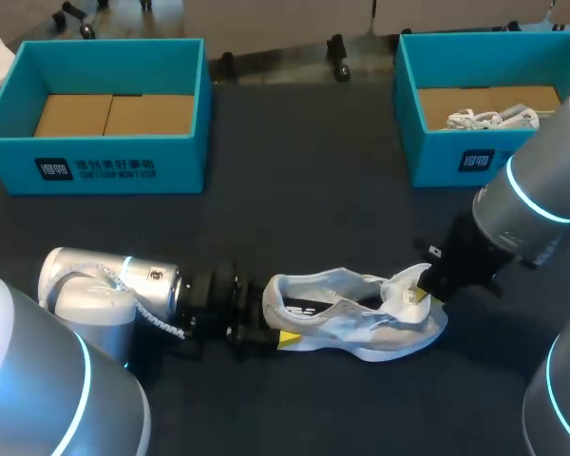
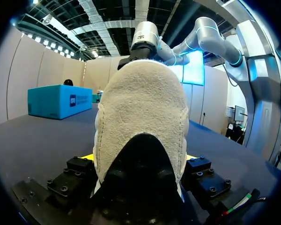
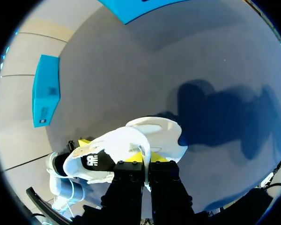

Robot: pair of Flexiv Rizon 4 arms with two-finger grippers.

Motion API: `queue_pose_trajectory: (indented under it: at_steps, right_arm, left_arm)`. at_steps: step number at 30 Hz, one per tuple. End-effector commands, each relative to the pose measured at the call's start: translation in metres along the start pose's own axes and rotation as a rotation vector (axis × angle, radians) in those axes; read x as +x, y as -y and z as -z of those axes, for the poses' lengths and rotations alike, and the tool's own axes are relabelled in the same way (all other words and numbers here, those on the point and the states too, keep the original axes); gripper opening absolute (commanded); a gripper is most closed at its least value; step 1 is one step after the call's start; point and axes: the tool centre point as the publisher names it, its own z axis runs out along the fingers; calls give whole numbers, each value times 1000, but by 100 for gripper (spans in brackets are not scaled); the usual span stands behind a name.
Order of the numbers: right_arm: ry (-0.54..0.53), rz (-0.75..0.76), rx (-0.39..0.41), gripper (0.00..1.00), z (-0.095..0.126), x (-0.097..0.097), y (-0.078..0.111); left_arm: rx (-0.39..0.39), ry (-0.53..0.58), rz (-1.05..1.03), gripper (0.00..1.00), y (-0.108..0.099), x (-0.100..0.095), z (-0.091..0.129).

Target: Take the shoe out of the shoebox, open the shoe tongue, remove and reinsert the insole, then place the shoe into the shoebox

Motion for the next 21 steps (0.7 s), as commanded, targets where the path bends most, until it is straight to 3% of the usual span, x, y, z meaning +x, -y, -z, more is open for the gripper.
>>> queue_pose_trajectory:
  at_steps: [1, 4, 5, 9, 11, 13, 21]
  right_arm:
    - [15, -7, -9, 12, 10, 0, 7]
    - [36, -3, -13, 22, 19, 4, 12]
    - [44, -2, -14, 34, 24, 5, 14]
    - [78, 11, -21, 54, 36, 14, 19]
    - [120, 33, -28, 78, 46, 26, 22]
    - [150, 41, -35, 90, 55, 34, 24]
    - [302, 167, -66, 90, 100, 85, 38]
  left_arm:
    - [-3, -1, 1, 0, -1, 0, 0]
    - [-3, -1, 1, 0, -1, 0, 0]
    - [-3, -1, 1, 0, -1, 0, 0]
    - [-3, -1, 1, 0, -1, 0, 0]
    - [-3, -1, 1, 0, -1, 0, 0]
    - [-3, -1, 1, 0, -1, 0, 0]
    - [-3, -1, 1, 0, -1, 0, 0]
